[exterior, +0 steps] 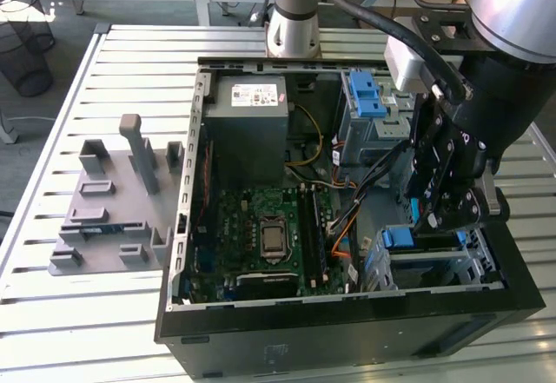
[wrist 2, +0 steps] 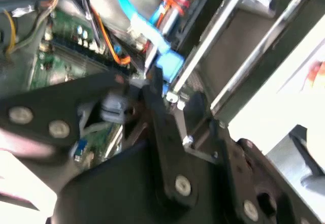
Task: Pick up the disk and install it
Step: 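Insert the disk into the insertion slot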
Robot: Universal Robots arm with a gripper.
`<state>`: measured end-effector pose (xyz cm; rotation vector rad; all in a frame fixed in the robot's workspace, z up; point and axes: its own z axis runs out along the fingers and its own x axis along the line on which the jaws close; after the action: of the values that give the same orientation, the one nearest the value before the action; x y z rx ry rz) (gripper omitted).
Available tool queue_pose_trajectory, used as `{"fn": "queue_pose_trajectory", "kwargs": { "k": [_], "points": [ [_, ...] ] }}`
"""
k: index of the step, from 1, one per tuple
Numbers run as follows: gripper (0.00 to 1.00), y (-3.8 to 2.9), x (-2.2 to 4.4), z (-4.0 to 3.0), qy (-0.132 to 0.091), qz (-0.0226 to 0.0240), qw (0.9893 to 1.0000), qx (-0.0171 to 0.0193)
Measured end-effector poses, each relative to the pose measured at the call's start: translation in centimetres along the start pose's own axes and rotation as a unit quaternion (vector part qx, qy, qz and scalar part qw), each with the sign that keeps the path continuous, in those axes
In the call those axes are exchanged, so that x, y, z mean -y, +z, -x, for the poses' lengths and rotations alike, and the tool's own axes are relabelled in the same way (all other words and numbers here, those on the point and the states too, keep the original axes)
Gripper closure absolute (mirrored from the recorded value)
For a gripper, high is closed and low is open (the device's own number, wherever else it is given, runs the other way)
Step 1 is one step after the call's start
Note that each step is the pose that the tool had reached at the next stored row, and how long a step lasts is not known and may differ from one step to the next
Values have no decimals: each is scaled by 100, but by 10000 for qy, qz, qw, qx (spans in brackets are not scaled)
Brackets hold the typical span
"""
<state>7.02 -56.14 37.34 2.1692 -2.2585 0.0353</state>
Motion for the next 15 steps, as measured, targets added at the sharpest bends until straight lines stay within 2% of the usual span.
{"fn": "queue_pose_trajectory", "kwargs": {
  "k": [5,6,7,8,9,11,12,13,15],
  "points": [
    [58,5,0,0,0,-1,10000,1],
    [64,13,0,0,0,-3,10000,2],
    [64,24,0,0,0,-6,10000,2],
    [70,37,0,1,0,-9,10000,1],
    [70,48,0,1,0,-10,10000,1],
    [82,61,0,1,0,-11,10000,0],
    [82,61,0,1,0,-11,10000,-1],
    [88,61,0,1,0,-11,10000,-1],
    [88,63,-1,1,0,-11,10000,0]
  ]
}}
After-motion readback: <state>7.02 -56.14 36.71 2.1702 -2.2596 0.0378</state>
